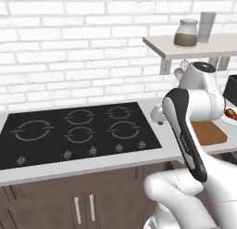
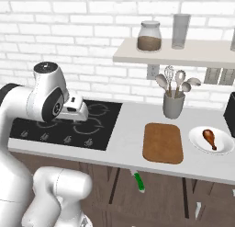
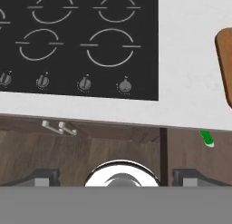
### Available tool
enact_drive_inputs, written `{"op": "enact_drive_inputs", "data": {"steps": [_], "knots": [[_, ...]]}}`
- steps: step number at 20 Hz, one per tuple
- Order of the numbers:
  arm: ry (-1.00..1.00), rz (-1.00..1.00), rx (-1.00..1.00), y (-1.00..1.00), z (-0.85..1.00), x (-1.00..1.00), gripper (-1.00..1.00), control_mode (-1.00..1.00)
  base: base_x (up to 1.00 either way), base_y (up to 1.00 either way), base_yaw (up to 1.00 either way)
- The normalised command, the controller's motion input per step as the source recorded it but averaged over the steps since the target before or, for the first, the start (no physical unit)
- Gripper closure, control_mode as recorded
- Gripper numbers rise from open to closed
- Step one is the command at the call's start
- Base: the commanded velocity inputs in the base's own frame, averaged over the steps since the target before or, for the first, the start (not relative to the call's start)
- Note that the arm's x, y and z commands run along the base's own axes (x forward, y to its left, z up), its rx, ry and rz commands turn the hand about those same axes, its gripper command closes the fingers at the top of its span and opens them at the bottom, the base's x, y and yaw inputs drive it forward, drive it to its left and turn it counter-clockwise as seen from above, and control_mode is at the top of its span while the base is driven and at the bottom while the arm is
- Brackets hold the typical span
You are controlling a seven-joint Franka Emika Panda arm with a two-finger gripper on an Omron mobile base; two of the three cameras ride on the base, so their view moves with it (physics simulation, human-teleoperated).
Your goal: Pick up the knife from the drawer and place it on the cutting board. Then place the meat from the plate to the cutting board.
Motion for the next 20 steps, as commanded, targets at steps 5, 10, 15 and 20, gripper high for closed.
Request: {"op": "enact_drive_inputs", "data": {"steps": [5, 10, 15, 20], "knots": [[0.00, 0.00, 0.00, 0.00, -0.22, 0.00, -1.00, -1.00, 0.00, 0.00, 0.00], [0.00, 0.00, 0.00, 0.00, -0.11, -0.12, -1.00, -1.00, 0.00, 0.00, 0.00], [0.00, -0.01, 0.00, 0.00, -0.06, -0.15, -1.00, 1.00, -0.02, 0.01, -0.01], [0.00, 0.00, 0.00, 0.00, 0.00, 0.00, -1.00, 1.00, 0.00, 0.74, -0.19]]}}
